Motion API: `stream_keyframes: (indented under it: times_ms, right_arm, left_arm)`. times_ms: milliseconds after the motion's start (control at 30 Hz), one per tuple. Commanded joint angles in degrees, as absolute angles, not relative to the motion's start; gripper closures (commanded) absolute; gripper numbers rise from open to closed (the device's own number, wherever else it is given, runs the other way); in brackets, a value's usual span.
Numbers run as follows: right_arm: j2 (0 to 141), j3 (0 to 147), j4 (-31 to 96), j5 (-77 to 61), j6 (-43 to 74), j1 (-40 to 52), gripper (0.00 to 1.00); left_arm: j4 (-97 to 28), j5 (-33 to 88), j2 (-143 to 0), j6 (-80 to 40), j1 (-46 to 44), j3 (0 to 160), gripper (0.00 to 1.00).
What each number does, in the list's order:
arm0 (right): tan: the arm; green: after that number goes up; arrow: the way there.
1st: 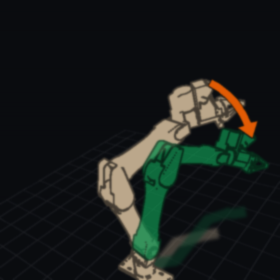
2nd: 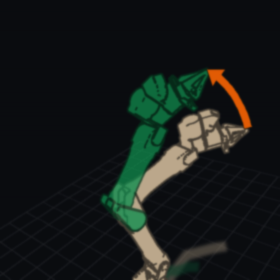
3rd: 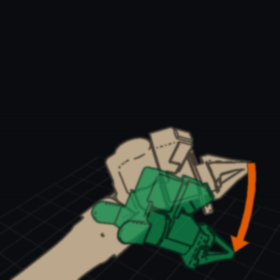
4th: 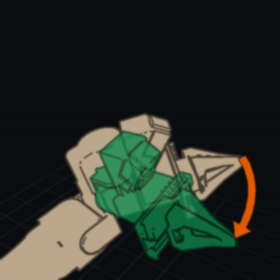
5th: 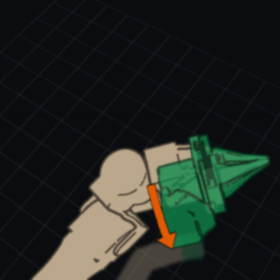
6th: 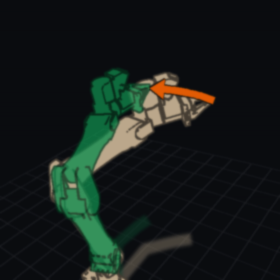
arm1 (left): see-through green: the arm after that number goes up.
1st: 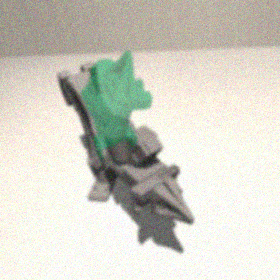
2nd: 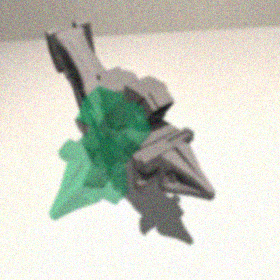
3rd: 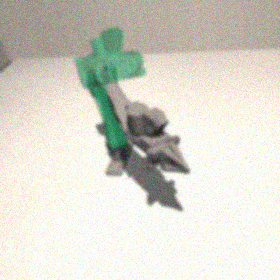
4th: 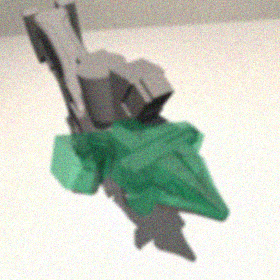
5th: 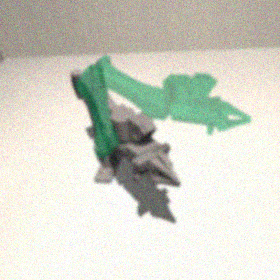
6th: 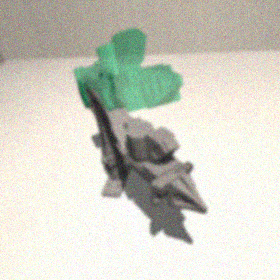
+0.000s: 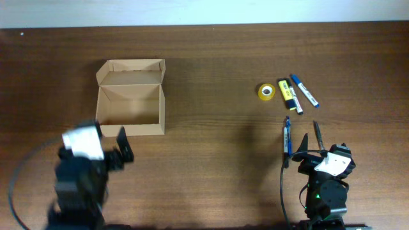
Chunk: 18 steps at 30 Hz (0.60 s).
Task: Pack container
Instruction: 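Push the cardboard box rightward toward table center with the left gripper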
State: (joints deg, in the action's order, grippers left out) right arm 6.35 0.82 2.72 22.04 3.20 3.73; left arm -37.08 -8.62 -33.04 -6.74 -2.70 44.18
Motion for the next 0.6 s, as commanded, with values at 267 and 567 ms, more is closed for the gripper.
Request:
stream_keyframes:
  times_ms: [267,567]
  right_arm:
    - [5.9,0.3,2.7,22.8,3.4,3.3,0.01]
    - [5.9,0.3,2.7,22.8,3.4,3.3,0.01]
  left_arm:
    - [-72.1,8.6,-82.8,-7.1,-2.5,98.5,0.00]
    - [-67.0,27.1,-96.9,-8.4,-2.6,102.6,0.18]
